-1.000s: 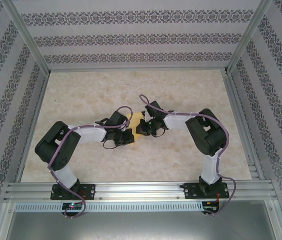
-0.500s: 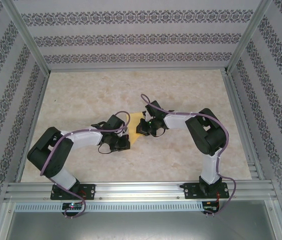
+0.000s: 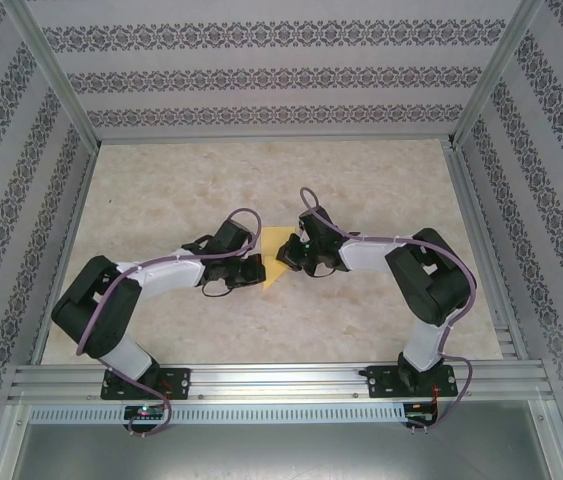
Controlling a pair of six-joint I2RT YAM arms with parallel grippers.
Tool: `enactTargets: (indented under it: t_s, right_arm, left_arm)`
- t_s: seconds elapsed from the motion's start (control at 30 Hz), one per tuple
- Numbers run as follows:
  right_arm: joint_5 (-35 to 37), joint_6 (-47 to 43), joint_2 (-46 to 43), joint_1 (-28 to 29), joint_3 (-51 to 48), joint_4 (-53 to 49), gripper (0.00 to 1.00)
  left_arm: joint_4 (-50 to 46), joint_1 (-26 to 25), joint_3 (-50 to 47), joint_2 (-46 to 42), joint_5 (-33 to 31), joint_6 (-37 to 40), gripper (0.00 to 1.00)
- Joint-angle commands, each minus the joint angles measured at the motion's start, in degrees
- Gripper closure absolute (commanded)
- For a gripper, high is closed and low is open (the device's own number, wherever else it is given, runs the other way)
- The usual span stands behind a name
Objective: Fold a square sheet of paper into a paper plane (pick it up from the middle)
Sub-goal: Third fold the triangle at the center of the table, then fourth fold the wing at the center of the table.
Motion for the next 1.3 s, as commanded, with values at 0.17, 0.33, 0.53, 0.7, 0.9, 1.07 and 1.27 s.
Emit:
enactTargets:
  t_s: [0.17, 0.33, 0.53, 0.7, 0.9, 1.07, 1.27]
  right_arm:
    - [2.7, -3.9, -6.6, -5.1, -3.4, -1.9, 0.68]
    - [1.2, -6.3, -6.6, -6.0, -3.1, -2.8, 0.60]
    - [-1.3, -8.4, -4.0, -5.8, -1.0, -4.0, 0.57]
    - [-2.8, -10.3, -2.2, -5.6, 0.1, -4.9, 0.55]
    - [-5.2, -11.9, -0.2, -5.0, 1.7, -5.0, 0.56]
    - [-7.0, -12.4, 1.7, -4.9, 2.6, -4.5, 0.57]
    - [-4.6, -11.8, 0.4, -5.3, 1.4, -4.5, 0.57]
  left_arm:
    - [0.7, -0.6, 7.6, 4.9, -8.4, 0.7, 1.00]
    - [-2.9, -0.6, 11.0, 8.8, -8.6, 2.0, 1.00]
    - [-7.4, -0.5, 12.5, 10.9, -12.5, 1.5, 1.00]
    - [-8.9, -0.5, 12.8, 11.5, -13.9, 1.5, 1.00]
    - [-9.0, -0.5, 13.2, 11.8, -13.7, 1.5, 1.00]
    - [-9.0, -0.5, 13.1, 11.9, -13.4, 1.6, 1.00]
    - [-9.7, -0.4, 12.9, 11.2, -14.0, 1.6, 1.00]
